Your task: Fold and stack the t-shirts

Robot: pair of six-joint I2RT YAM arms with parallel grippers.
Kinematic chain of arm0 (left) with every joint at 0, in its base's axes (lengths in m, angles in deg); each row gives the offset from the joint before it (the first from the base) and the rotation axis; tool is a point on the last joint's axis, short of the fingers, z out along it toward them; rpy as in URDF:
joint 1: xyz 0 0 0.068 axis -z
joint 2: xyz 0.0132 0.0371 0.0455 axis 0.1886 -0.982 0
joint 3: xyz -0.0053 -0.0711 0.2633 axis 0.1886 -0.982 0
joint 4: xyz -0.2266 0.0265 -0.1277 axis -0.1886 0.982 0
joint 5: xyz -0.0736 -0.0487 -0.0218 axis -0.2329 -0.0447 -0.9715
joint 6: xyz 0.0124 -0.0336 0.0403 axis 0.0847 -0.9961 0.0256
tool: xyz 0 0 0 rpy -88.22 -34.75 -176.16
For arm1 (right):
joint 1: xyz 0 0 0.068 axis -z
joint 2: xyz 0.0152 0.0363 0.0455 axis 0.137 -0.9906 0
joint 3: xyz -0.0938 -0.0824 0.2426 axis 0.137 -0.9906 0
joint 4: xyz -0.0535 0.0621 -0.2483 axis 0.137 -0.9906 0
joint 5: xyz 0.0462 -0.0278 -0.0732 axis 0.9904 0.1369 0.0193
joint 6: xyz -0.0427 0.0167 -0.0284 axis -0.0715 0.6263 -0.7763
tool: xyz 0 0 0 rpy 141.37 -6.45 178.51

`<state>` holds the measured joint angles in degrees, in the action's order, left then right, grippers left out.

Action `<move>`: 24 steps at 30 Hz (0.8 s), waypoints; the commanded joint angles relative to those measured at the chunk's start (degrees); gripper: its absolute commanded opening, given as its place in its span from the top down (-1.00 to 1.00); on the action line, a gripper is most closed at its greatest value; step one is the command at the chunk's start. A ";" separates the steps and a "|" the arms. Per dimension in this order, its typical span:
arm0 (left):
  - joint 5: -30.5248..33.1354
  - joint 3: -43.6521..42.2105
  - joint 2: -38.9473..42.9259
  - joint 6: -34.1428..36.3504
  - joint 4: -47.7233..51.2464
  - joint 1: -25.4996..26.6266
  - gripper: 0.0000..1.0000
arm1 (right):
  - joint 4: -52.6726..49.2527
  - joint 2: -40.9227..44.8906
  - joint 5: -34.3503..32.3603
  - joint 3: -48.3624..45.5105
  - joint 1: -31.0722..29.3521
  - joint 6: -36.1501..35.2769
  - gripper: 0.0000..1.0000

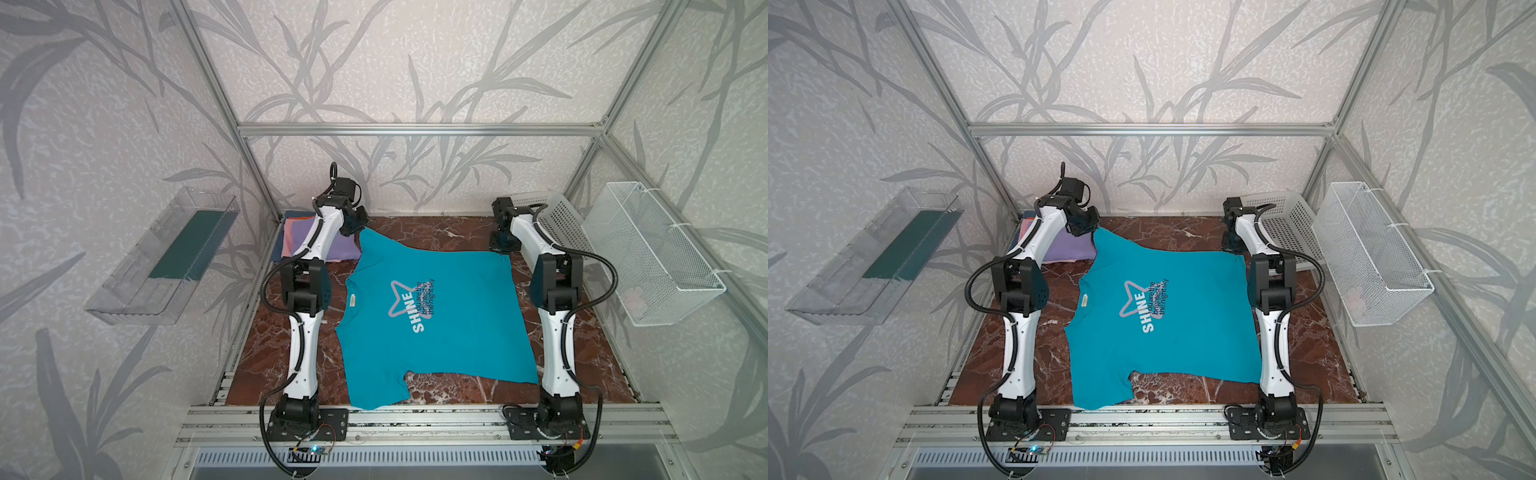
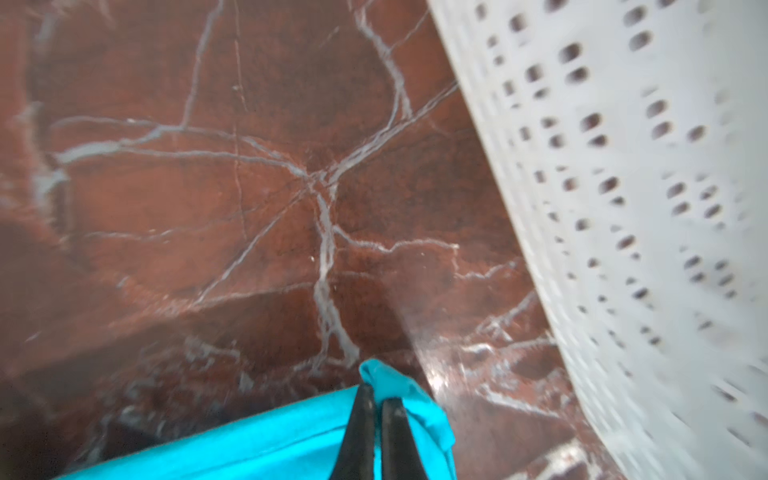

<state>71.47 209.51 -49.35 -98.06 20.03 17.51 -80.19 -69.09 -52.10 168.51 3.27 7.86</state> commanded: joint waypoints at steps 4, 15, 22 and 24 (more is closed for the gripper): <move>-0.18 -13.99 11.41 -1.41 -4.96 -0.32 1.00 | 6.94 10.73 0.30 -12.73 0.47 1.86 1.00; 2.22 -42.51 27.99 -3.75 -12.86 -0.38 1.00 | 16.15 23.71 2.90 -36.25 0.47 4.48 1.00; 2.82 -54.75 34.57 -4.52 -15.02 -0.38 1.00 | 19.65 29.16 3.11 -46.46 0.47 4.97 1.00; 3.13 -57.66 35.68 -4.87 -15.48 -0.34 1.00 | 20.30 29.99 3.19 -48.53 0.47 5.21 1.00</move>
<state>72.85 154.28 -16.35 -102.06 6.02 17.51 -61.72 -41.62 -48.41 121.91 3.34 12.17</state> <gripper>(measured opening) 0.048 0.053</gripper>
